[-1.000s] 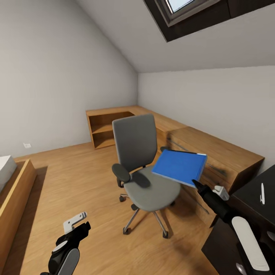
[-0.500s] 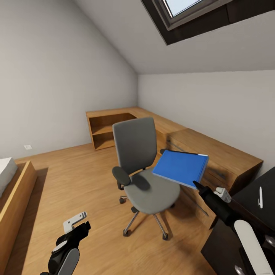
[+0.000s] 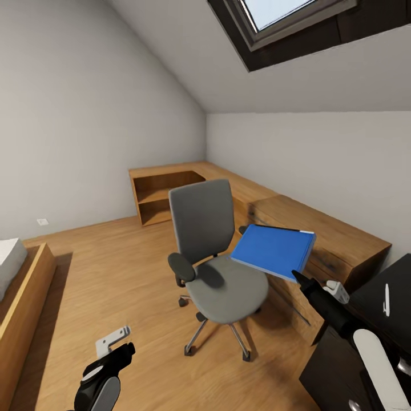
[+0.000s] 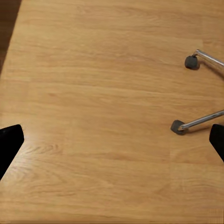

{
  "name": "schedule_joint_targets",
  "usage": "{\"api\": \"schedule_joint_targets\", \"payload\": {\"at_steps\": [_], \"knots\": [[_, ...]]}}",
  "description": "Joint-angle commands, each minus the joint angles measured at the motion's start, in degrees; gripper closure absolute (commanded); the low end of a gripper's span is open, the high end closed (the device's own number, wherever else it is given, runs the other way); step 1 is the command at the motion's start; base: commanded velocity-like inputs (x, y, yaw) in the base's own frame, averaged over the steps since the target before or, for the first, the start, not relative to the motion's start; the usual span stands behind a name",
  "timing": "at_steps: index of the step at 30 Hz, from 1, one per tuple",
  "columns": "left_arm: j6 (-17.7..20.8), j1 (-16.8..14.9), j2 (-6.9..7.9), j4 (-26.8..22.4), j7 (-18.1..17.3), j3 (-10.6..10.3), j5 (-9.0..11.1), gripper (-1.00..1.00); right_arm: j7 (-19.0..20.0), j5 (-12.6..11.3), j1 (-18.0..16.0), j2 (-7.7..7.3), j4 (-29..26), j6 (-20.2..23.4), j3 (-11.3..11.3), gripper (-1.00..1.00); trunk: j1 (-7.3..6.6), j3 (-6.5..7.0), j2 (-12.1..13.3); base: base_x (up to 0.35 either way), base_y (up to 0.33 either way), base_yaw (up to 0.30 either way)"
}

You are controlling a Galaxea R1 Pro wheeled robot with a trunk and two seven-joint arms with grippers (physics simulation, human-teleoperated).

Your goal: In the bedroom, organize the workspace by keeping the computer under the desk, ensuring the monitor is on the desk, placing the keyboard on the desk next to the monitor, placing the mouse on the desk next to the keyboard, moving the folder from the swivel chair onto the desk next to the mouse, stacking the notebook on top of the folder with the pen on top of the notebook, and positioning the swivel chair next to the desk.

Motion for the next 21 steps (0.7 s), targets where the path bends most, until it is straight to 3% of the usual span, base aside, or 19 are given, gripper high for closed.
{"api": "schedule_joint_targets", "payload": {"at_steps": [1, 5, 10, 11, 12, 13, 15, 21], "knots": [[0.11, -0.05, 0.16, 0.36, 0.48, -0.04, 0.42, -1.00, -0.37, -0.53, -0.03, 0.08, -0.03, 0.28, -0.03, 1.00, -0.23, 0.13, 0.38, 0.000, 0.000, 0.000], [-0.06, -0.05, 0.42, 5.29, 0.42, 0.06, 0.40, -1.00, -0.37, -0.55, 0.00, 0.32, 0.07, 0.28, 0.01, 1.00, -1.11, 0.84, 1.99, 0.000, 0.000, 0.000], [-1.78, -0.05, 0.61, 18.43, -0.28, 0.04, -0.07, -1.00, -0.37, -0.54, 0.02, 0.41, 0.06, 0.35, -0.04, 1.00, -2.21, 1.74, 3.99, 0.000, 0.000, 0.000], [-3.69, -0.05, 0.66, 21.67, -1.21, 0.04, -0.11, -1.00, -0.37, -0.53, 0.01, 0.40, 0.06, 0.36, -0.05, 1.00, -2.43, 1.92, 4.39, 0.000, 0.000, 0.000], [-8.03, -0.05, 0.74, 27.61, -3.85, -0.04, -0.18, -1.00, -0.37, -0.52, 0.00, 0.40, 0.10, 0.37, -0.06, 1.00, -2.65, 2.10, 4.80, 0.000, 0.000, 0.000], [-21.03, -0.05, 0.88, 40.39, -11.30, -0.18, -2.84, -1.00, -0.37, -0.46, -0.01, 0.52, 0.32, 0.28, -0.04, 1.00, -2.86, 2.28, 5.20, 0.000, 0.000, 0.000], [-24.85, -0.05, 0.90, 43.32, -13.06, -0.16, -5.02, -1.00, -0.39, -0.47, -0.01, 0.60, 0.36, 0.29, -0.01, 1.00, -3.30, 2.64, 6.00, 0.000, 0.000, 0.000], [-27.37, -0.05, 0.77, 45.87, -14.55, -0.14, -6.72, -1.00, -0.38, -0.53, 0.04, 0.69, 1.61, -0.11, 0.02, 1.00, -4.40, 3.54, 8.00, 0.000, 0.000, -0.121]]}}
